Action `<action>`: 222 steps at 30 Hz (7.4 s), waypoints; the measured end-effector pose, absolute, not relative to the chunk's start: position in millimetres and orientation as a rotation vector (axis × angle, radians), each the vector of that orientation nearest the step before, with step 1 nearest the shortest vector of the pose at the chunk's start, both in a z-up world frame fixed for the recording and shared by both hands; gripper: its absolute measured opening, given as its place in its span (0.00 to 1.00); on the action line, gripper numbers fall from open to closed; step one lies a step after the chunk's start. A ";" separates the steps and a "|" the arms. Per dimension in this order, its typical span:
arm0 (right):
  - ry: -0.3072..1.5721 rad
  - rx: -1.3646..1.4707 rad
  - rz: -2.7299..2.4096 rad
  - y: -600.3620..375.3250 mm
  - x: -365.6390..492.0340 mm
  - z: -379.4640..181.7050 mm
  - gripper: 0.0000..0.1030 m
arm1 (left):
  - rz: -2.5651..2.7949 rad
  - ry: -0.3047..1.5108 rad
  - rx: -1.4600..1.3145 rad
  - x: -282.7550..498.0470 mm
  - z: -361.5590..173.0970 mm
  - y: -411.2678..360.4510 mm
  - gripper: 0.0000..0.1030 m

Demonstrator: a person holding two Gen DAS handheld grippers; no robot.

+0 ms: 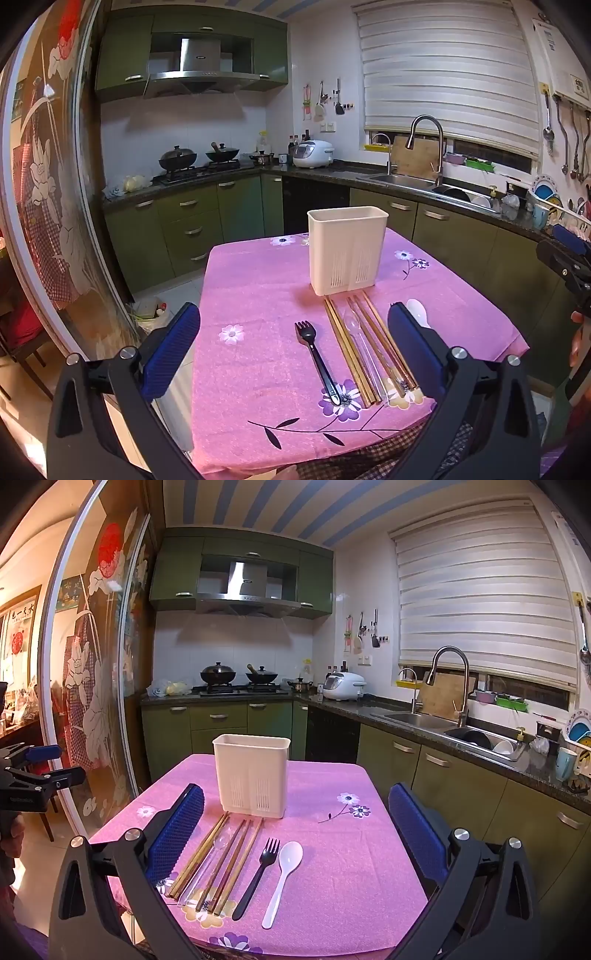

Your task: Organize utensils

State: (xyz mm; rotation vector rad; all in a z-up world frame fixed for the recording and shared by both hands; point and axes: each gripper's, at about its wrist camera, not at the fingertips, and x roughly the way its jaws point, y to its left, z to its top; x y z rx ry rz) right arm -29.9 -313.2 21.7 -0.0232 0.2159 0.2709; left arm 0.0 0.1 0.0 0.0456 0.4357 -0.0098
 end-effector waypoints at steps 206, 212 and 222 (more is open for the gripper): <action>1.002 -0.106 0.352 -195.3 192.8 -157.0 0.16 | 0.002 0.725 -0.050 137.1 -89.6 -11.3 0.21; 1.012 -0.091 0.382 -194.5 195.2 -156.3 0.09 | 0.003 0.724 -0.043 135.9 -89.3 -11.8 0.21; 0.759 0.132 0.528 -224.4 181.6 -86.6 0.09 | -0.035 0.673 -0.036 140.1 -60.6 -15.6 0.21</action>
